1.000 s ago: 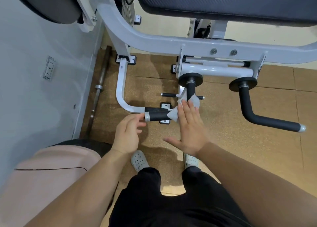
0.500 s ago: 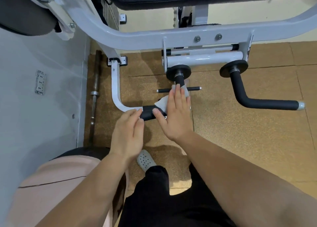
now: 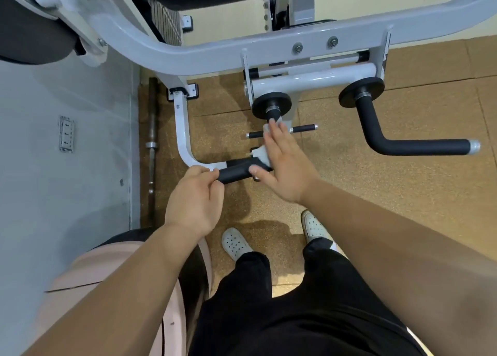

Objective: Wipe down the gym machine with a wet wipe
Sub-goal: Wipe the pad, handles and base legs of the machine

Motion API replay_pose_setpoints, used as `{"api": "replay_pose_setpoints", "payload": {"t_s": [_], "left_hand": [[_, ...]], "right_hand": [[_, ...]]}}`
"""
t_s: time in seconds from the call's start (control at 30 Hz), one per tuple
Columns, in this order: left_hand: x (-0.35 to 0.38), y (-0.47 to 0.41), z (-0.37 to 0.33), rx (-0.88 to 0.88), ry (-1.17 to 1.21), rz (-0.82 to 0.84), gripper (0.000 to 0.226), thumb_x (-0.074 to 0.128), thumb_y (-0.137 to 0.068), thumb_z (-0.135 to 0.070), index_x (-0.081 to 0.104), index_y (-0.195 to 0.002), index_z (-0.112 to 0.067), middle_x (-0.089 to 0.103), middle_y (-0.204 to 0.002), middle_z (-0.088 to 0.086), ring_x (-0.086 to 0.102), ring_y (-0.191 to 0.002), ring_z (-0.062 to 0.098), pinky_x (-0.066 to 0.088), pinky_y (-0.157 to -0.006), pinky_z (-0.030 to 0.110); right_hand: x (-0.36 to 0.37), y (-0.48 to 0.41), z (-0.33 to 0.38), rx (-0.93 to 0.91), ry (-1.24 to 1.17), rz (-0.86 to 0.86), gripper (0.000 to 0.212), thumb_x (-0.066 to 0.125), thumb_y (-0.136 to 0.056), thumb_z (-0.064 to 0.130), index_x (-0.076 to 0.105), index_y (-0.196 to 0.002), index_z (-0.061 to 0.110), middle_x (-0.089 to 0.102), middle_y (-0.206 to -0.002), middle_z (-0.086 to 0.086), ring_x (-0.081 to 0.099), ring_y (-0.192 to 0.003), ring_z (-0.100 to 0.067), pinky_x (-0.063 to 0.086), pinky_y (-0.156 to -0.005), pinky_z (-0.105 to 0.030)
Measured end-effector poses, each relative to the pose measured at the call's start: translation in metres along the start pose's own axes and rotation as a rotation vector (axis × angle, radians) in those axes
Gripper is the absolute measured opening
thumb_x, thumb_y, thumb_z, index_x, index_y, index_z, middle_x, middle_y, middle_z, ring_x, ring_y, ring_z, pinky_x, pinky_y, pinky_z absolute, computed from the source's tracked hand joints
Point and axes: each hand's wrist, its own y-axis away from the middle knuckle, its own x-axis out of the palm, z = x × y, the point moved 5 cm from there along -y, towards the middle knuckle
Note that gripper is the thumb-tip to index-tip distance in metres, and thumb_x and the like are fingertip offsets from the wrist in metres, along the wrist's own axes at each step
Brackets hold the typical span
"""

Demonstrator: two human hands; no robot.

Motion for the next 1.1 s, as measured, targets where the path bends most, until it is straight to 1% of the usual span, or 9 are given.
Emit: {"api": "replay_pose_setpoints", "payload": {"t_s": [0.13, 0.3, 0.4, 0.5, 0.6, 0.7, 0.8, 0.93, 1.1], "left_hand": [[-0.003, -0.001, -0.003, -0.022, -0.011, 0.017, 0.038, 0.040, -0.106, -0.022, 0.064, -0.134, -0.011, 0.055, -0.130, 0.002, 0.056, -0.109, 0.019, 0.046, -0.098, 0.034], [-0.001, 0.008, -0.003, -0.020, -0.014, 0.034, 0.050, 0.036, -0.102, -0.032, 0.058, -0.142, -0.013, 0.052, -0.142, 0.003, 0.054, -0.122, 0.022, 0.045, -0.105, 0.040], [0.000, 0.012, -0.013, -0.025, -0.162, -0.015, 0.069, 0.026, -0.089, -0.044, 0.061, -0.139, -0.014, 0.055, -0.142, 0.008, 0.048, -0.130, 0.031, 0.039, -0.110, 0.051], [0.010, 0.012, -0.042, 0.007, -0.262, -0.049, 0.064, 0.032, -0.087, -0.040, 0.061, -0.136, -0.013, 0.054, -0.144, 0.014, 0.043, -0.136, 0.036, 0.036, -0.111, 0.058], [0.027, 0.003, -0.089, 0.115, -0.232, -0.053, 0.065, 0.034, -0.084, -0.043, 0.063, -0.133, -0.012, 0.057, -0.140, 0.017, 0.048, -0.134, 0.041, 0.039, -0.107, 0.060], [0.052, -0.005, -0.137, 0.199, -0.251, 0.033, 0.068, 0.039, -0.084, -0.046, 0.057, -0.141, -0.013, 0.053, -0.146, 0.015, 0.043, -0.139, 0.039, 0.035, -0.113, 0.059], [0.082, -0.013, -0.182, 0.276, -0.263, 0.137, 0.070, 0.044, -0.090, -0.040, 0.037, -0.156, -0.019, 0.035, -0.161, 0.006, 0.027, -0.150, 0.029, 0.023, -0.122, 0.052], [0.114, -0.030, -0.226, 0.332, -0.218, 0.274, 0.074, 0.049, -0.101, -0.027, 0.012, -0.164, -0.023, 0.011, -0.171, -0.004, 0.014, -0.156, 0.019, 0.011, -0.126, 0.042], [0.142, -0.041, -0.256, 0.367, -0.221, 0.457, 0.078, 0.046, -0.102, -0.020, 0.000, -0.164, -0.027, -0.014, -0.170, -0.012, 0.011, -0.157, 0.018, 0.020, -0.125, 0.044]], "right_hand": [[-0.013, -0.027, -0.005, 0.084, -0.054, 0.011, 0.095, 0.032, -0.100, 0.069, -0.006, -0.164, 0.010, -0.022, -0.170, -0.011, -0.017, -0.158, -0.025, -0.001, -0.130, -0.042], [0.006, 0.004, 0.017, 0.052, 0.059, -0.034, 0.103, 0.009, -0.094, 0.080, 0.005, -0.163, 0.004, -0.011, -0.171, -0.017, -0.020, -0.156, -0.033, -0.004, -0.129, -0.048], [0.008, 0.021, 0.007, -0.089, 0.021, 0.002, 0.082, 0.030, -0.105, 0.058, 0.010, -0.163, 0.003, 0.002, -0.172, -0.012, -0.016, -0.158, -0.026, 0.000, -0.130, -0.045], [-0.006, 0.027, -0.018, -0.224, -0.012, 0.002, 0.062, 0.041, -0.107, 0.030, 0.026, -0.161, 0.003, 0.018, -0.171, -0.012, 0.003, -0.160, -0.024, 0.017, -0.129, -0.044], [-0.026, 0.037, -0.052, -0.226, -0.015, -0.047, 0.058, 0.048, -0.104, 0.019, 0.035, -0.157, 0.001, 0.027, -0.167, -0.016, 0.015, -0.158, -0.027, 0.023, -0.128, -0.044], [-0.060, 0.055, -0.095, -0.170, 0.027, -0.142, 0.060, 0.052, -0.103, 0.021, 0.035, -0.156, -0.002, 0.029, -0.166, -0.019, 0.018, -0.158, -0.028, 0.024, -0.127, -0.043], [-0.092, 0.073, -0.135, -0.143, 0.093, -0.218, 0.063, 0.059, -0.101, 0.020, 0.037, -0.154, -0.005, 0.032, -0.164, -0.022, 0.022, -0.156, -0.032, 0.024, -0.126, -0.043], [-0.101, 0.095, -0.175, -0.081, 0.305, -0.053, 0.074, 0.040, -0.103, 0.044, 0.027, -0.158, -0.003, 0.020, -0.168, -0.020, 0.008, -0.159, -0.034, 0.018, -0.128, -0.047], [-0.090, 0.137, -0.218, -0.101, 0.547, 0.026, 0.086, 0.030, -0.101, 0.061, 0.013, -0.162, 0.002, 0.013, -0.170, -0.021, 0.003, -0.159, -0.034, 0.002, -0.128, -0.045]]}}
